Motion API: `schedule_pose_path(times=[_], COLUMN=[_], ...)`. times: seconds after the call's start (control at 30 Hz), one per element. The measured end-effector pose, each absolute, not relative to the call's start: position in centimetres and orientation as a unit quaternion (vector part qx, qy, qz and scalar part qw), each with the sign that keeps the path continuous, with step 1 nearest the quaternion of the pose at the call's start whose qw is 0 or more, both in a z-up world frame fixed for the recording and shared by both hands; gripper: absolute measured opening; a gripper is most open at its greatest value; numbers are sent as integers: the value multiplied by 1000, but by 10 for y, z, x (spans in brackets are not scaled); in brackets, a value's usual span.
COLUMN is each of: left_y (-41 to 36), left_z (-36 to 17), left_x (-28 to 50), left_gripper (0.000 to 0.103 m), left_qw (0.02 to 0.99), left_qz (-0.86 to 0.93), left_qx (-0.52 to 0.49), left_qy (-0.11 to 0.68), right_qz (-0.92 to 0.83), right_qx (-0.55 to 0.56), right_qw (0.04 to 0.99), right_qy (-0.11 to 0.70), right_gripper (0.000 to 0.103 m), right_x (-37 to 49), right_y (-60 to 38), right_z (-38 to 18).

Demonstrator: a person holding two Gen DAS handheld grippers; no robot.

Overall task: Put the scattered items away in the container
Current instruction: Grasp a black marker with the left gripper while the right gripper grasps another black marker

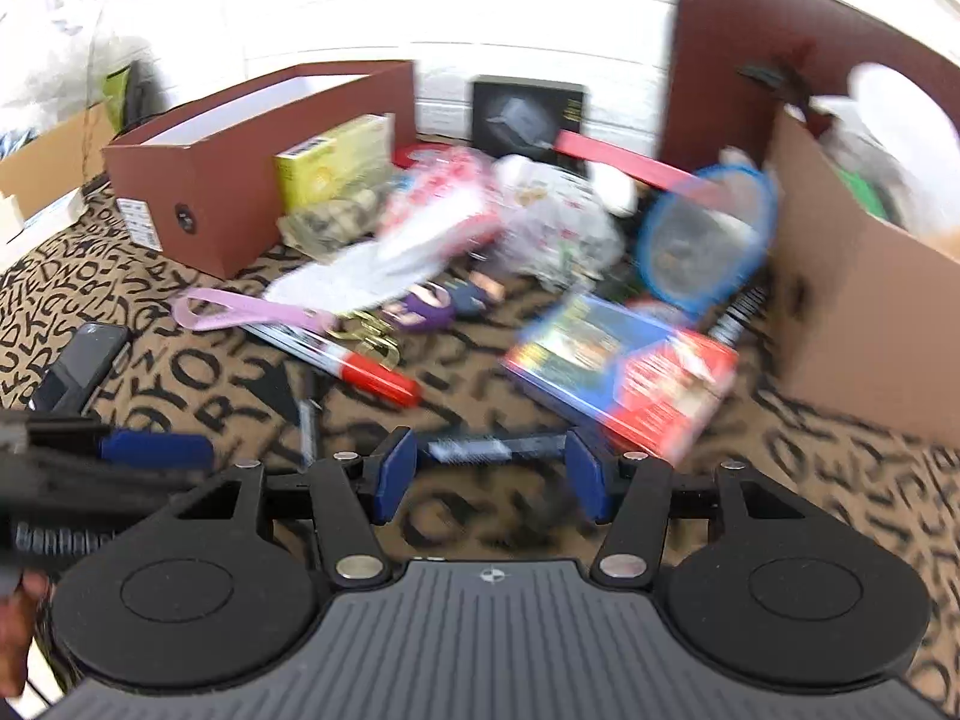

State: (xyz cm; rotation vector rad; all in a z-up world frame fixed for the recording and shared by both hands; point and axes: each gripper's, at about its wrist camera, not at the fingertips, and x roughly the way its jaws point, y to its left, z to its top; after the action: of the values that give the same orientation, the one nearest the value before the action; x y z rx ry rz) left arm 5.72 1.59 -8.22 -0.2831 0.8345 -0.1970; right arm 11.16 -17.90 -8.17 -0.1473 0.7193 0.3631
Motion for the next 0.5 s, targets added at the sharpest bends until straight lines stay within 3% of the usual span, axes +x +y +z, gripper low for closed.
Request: schedule_pose_path(times=[0.27,0.5], left_y=[32,16], left_z=[-81,-83], left_x=[58,61], left_gripper=[78,78], left_qw=[899,893], left_qz=[-80,-114], left_qx=[-148,-144], left_qy=[405,411], right_qz=[173,120], right_qx=[-110,-115], right_qw=[909,917], right_qy=[362,363], right_gripper=[58,58], right_x=[127,89], right_y=[-151,-187], right_z=[-99,-103])
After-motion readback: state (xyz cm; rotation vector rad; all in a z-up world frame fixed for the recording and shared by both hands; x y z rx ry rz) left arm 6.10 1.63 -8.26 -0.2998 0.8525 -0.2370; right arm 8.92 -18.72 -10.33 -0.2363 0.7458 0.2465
